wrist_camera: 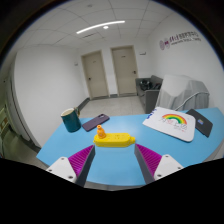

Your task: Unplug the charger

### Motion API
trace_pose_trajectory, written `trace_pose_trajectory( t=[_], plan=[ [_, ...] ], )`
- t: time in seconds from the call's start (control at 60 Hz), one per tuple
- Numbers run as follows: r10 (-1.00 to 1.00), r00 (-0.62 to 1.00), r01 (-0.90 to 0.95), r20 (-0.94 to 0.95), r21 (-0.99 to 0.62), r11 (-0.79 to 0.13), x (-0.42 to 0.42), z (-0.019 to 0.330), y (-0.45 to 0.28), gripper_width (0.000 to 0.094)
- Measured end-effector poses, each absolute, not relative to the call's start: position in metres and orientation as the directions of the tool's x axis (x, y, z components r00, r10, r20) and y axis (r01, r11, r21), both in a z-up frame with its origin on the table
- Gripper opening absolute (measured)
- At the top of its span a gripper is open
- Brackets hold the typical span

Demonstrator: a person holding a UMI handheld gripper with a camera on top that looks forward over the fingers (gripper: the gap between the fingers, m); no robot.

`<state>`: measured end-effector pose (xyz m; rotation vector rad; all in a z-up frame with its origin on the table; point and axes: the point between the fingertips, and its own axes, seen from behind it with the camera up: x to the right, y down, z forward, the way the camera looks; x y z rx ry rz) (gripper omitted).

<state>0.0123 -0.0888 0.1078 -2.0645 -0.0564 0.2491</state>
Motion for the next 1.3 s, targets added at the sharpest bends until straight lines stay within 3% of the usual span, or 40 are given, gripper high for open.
trace_pose_trajectory(
  t=[0.1,0.367,0.433,0.45,0.467,0.5,0.55,0.633,0.65,0.667,0.683,0.817,0.9,0.967,1.067,1.183,1.3],
  plan=[
    [0.112,0.987,-0.045,-0.117,-0.861,-0.507,-0.025,0.076,-0.043,0.081],
    [0.039,0.994,-0.068,-0.099,-0.874,-0.482,-0.076,0.034,0.058,0.0764],
    [-0.014,0.998,-0.059,-0.059,-0.888,-0.457,-0.07,0.027,0.079,0.0619],
    [-0.026,0.998,-0.055,-0.048,-0.89,-0.452,-0.067,0.026,0.081,0.0632],
    [-0.037,0.999,-0.051,-0.038,-0.892,-0.448,-0.063,0.025,0.083,0.0516],
    [-0.048,0.999,-0.039,-0.02,-0.895,-0.445,-0.059,0.022,0.084,0.0427],
    [-0.004,0.999,-0.039,-0.041,-0.9,-0.434,-0.071,0.022,0.089,0.021],
    [-0.025,0.999,-0.034,-0.026,-0.898,-0.44,-0.07,0.02,0.091,0.0137],
    [-0.027,0.999,-0.035,-0.026,-0.897,-0.44,-0.07,0.02,0.092,0.0164],
    [-0.032,0.999,-0.041,-0.03,-0.896,-0.442,-0.07,0.019,0.092,0.0071],
    [-0.038,0.999,-0.051,-0.038,-0.898,-0.438,-0.066,0.021,0.09,0.006],
    [-0.07,0.998,-0.034,-0.001,-0.884,-0.467,-0.064,0.028,0.09,0.0029],
    [-0.05,0.999,-0.035,-0.02,-0.948,-0.316,-0.066,0.108,0.1,0.0031],
    [-0.084,0.995,0.038,0.061,-0.966,-0.254,-0.044,0.165,0.102,0.0033],
    [-0.113,0.992,0.031,0.058,-0.973,-0.229,-0.009,0.202,0.099,0.0038],
    [-0.185,0.977,0.047,0.109,-0.95,-0.308,0.047,0.191,0.08,0.0044],
    [-0.241,0.964,-0.011,0.116,-0.884,-0.467,0.098,0.125,0.054,0.0049]
  ],
)
